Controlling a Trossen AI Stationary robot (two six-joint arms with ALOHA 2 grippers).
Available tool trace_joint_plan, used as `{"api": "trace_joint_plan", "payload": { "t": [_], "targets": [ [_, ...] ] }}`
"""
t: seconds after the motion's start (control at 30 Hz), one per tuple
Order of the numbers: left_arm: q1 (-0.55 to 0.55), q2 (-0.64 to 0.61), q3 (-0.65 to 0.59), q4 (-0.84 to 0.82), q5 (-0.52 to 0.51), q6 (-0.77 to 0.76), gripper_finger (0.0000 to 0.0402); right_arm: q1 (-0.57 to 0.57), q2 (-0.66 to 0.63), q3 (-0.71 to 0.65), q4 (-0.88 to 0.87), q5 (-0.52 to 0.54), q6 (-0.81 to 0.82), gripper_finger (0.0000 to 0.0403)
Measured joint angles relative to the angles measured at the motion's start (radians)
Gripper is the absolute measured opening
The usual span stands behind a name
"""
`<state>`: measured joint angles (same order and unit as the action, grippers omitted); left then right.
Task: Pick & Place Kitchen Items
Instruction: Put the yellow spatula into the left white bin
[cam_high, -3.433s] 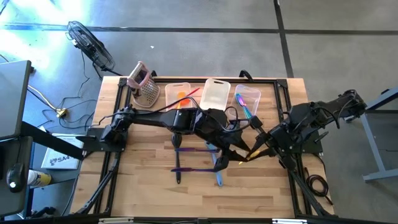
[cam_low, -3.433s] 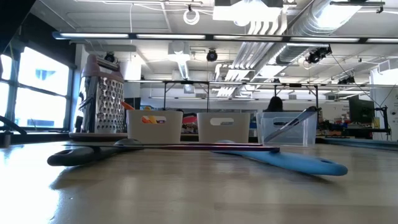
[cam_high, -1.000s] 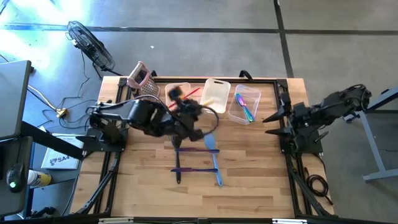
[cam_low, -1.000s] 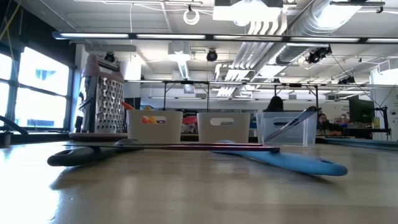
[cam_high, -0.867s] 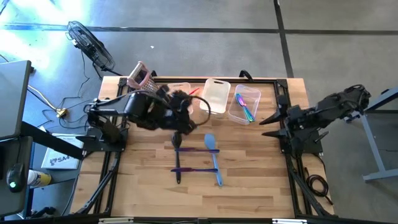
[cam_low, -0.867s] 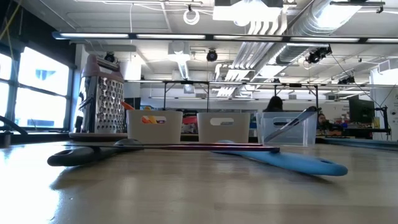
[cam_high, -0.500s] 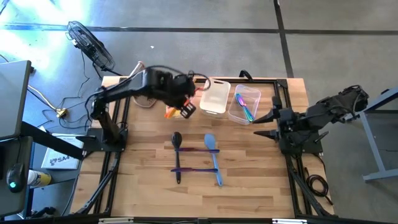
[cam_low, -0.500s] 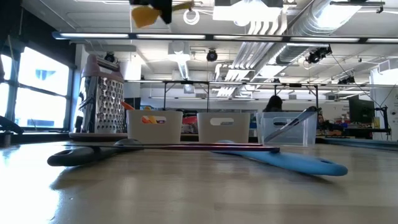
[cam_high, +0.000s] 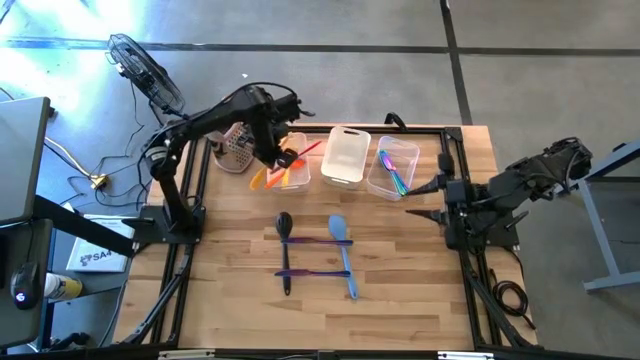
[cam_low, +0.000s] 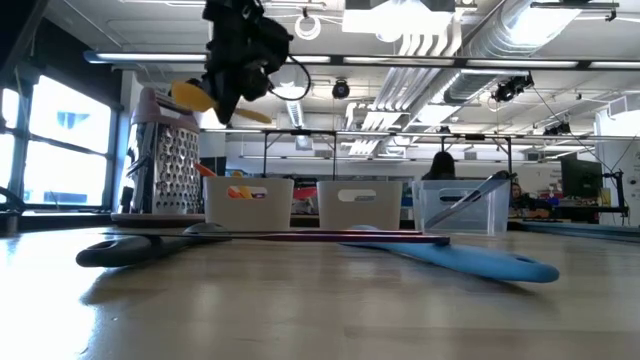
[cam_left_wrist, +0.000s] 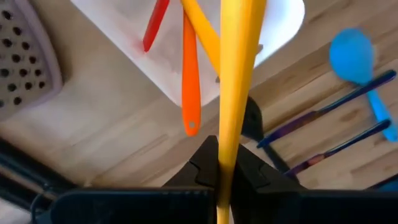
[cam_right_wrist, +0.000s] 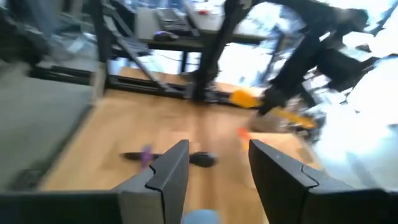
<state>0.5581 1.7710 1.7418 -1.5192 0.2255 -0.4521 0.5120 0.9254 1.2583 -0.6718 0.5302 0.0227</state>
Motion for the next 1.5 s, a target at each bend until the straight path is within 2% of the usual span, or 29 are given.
{"api": "trace_joint_plan", "payload": {
  "t": [0.1,0.23,0.43,0.67,0.87,1.2,1.5],
  "targets": [
    [0.036,0.0,-0.008,0.016,0.038,0.013,0.0004,-0.029,-0.003,0.0,0.013,0.051,-0.077,0.016],
    [0.066,0.008,-0.007,0.078,0.065,0.003,0.0004,-0.11,-0.013,0.0,0.019,0.029,-0.127,0.016],
    [0.089,0.082,-0.007,0.1,0.142,0.001,0.0004,-0.243,-0.011,0.0,0.013,-0.111,-0.133,0.016],
    [0.102,0.209,-0.007,0.099,0.291,0.035,0.0004,-0.339,-0.009,0.0,-0.023,-0.28,-0.089,0.016],
    [0.132,0.274,-0.007,0.076,0.312,0.059,0.0004,-0.351,-0.009,0.0,-0.077,-0.305,-0.067,0.016],
    [0.211,0.287,-0.007,0.064,0.33,0.029,0.0004,-0.351,-0.009,0.0,-0.086,-0.306,-0.052,0.016],
    [0.207,0.306,-0.006,0.052,0.358,0.029,0.0004,-0.351,-0.009,0.0,-0.091,-0.301,-0.071,0.016]
  ]
}}
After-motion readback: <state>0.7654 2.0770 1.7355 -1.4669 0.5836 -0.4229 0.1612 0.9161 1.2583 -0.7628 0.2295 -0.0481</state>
